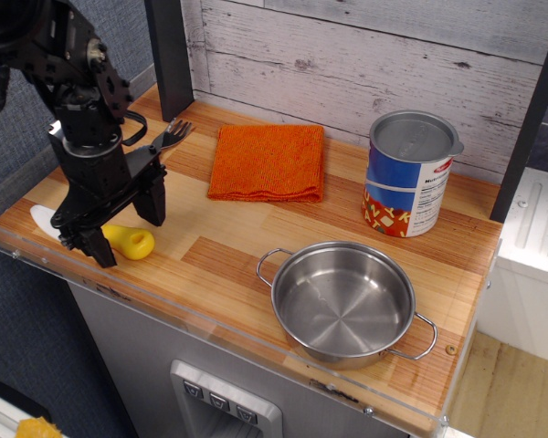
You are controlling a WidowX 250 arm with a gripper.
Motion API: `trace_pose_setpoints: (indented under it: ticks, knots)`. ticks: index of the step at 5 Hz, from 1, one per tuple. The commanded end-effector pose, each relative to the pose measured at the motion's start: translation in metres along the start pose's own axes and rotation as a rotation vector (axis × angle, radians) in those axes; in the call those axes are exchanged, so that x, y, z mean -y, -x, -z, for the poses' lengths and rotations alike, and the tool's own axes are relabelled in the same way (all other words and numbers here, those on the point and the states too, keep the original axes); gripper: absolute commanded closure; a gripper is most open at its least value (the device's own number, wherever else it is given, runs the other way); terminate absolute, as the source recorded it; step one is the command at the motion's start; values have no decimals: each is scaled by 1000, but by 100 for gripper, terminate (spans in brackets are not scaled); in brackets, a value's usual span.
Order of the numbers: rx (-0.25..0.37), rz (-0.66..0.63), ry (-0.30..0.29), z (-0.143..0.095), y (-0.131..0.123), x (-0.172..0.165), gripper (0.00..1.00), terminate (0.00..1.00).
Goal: PICK UP THE KINIFE AND PUT ON THE TOWEL
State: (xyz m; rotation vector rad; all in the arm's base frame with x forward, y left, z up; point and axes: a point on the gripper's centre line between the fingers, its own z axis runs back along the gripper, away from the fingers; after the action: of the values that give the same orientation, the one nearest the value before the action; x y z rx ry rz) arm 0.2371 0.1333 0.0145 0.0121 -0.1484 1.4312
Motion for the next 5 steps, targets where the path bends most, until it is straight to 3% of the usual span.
trace_pose_setpoints:
  ticks: [1,2,5]
  knots:
    - [-8,10,8,1,12,-5,0,0]
    - [-6,17,4,4,13,-4,100,0]
    - [32,35,5,-22,25,2,100,0]
